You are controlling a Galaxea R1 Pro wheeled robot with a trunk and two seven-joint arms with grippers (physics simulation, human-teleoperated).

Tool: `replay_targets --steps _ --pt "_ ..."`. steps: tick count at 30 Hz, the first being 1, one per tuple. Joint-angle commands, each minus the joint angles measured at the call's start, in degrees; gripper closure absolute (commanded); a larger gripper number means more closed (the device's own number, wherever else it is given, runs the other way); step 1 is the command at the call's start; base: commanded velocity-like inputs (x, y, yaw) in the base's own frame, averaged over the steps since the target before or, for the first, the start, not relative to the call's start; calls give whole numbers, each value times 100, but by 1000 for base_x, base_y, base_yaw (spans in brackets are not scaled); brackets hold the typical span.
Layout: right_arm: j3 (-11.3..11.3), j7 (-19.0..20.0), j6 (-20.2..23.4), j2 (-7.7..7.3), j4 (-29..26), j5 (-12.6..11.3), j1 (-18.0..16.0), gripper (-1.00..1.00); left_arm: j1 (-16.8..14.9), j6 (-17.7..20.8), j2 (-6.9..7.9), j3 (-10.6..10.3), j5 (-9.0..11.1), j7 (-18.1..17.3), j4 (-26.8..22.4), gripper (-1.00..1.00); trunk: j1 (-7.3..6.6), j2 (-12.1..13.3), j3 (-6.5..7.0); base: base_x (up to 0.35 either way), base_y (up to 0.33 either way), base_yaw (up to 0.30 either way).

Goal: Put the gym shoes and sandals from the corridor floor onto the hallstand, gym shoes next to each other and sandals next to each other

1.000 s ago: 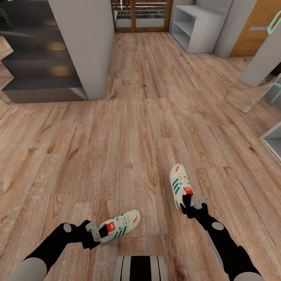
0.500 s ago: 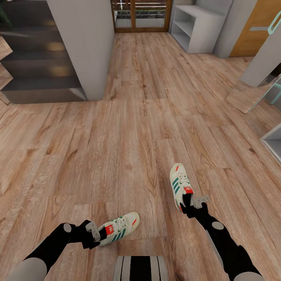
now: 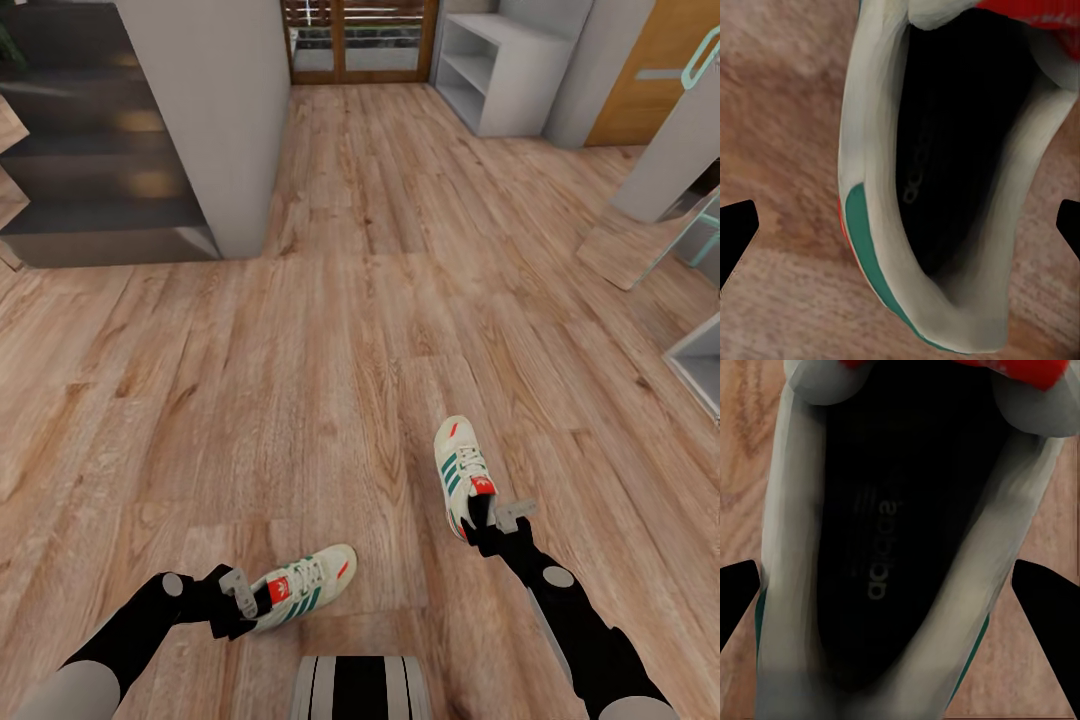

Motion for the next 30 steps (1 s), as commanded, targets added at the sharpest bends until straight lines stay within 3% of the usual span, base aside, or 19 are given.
replay_targets --steps 1,14,23,30 --pt "-18 40 26 4 -8 53 -1 100 1 14 3 -11 -18 -20 -12 -100 -1 -1 1 0 0 -161" --pt "-17 40 29 4 -11 53 -1 100 -1 15 3 -14 -23 -20 -3 -100 -1 -1 15 0 0 -38" --pt "-17 40 27 4 -11 53 -1 100 0 15 3 -15 -23 -20 30 -100 22 -13 -184 0 0 0" --pt "-17 40 27 4 -11 53 -1 100 -2 15 6 -18 -23 -20 32 -100 22 -13 -184 0 0 0"
